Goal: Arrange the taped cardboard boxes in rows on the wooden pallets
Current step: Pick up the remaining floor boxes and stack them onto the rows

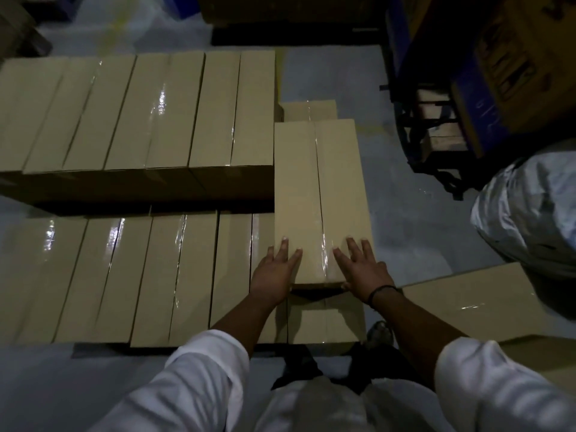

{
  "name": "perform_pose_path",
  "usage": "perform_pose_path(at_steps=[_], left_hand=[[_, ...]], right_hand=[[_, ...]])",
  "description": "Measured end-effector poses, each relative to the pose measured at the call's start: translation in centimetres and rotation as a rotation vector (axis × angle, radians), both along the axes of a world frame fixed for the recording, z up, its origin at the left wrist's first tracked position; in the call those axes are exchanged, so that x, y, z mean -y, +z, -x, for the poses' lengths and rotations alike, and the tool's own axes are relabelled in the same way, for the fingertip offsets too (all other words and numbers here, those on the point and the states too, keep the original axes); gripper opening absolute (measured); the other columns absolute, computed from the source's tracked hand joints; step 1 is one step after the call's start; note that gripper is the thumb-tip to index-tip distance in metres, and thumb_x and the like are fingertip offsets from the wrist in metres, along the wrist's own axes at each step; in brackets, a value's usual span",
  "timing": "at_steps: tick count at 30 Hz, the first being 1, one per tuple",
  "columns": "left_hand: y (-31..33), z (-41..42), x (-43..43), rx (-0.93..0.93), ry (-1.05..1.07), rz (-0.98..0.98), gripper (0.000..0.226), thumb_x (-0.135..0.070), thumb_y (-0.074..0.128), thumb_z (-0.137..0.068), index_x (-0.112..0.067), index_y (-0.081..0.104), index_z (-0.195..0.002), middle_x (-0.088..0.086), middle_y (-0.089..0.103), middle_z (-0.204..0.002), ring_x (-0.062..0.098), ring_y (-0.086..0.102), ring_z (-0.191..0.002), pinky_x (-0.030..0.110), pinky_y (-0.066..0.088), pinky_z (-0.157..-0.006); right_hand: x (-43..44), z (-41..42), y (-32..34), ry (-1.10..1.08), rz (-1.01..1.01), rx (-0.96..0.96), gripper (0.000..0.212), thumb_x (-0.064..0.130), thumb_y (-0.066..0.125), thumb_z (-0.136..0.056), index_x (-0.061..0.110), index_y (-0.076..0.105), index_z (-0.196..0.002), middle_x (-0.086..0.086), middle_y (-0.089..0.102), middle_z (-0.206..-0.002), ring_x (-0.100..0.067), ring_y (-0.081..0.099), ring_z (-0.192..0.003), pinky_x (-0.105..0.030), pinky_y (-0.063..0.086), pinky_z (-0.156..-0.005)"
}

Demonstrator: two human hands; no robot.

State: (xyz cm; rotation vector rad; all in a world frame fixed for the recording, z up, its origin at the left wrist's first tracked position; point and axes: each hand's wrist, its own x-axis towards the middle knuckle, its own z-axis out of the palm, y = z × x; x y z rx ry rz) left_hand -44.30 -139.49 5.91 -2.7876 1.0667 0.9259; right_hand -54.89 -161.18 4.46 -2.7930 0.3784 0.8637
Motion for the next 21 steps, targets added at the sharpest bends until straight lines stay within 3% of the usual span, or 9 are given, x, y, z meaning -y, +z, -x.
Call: perform_pose_path(at_steps=[11,21], left_hand=[[0.0,-5.8,0.9,0.099,-0.047,-0.025,0.103,-0.045,0.079,-0.085,-0.029,0.014,-0.163,0.007,0.001,-0.172,0.042,0.005,-0.156,0.053,0.019,-0.124],[0.5,-16.9,6.6,0.215,0.041,-0.089,0.079,-0.035,0.074,-0.091,-0.023,0.034,-0.158,0.011,0.01,-0.171,0.04,0.01,-0.156,0.052,0.024,-0.123]], right_hand=[[1.8,-4.2,-0.6,0.003,0.018,0.017,0.095,0.034,0.069,-0.094,0.038,0.001,-0.16,-0.003,-0.014,-0.17,-0.038,-0.009,-0.155,-0.062,0.035,-0.113],[8.3,-16.2,-1.1,0.041,0.02,0.063,0.088,0.03,0.067,-0.096,0.037,0.007,-0.159,-0.004,-0.009,-0.17,-0.038,-0.006,-0.155,-0.063,0.035,-0.111]])
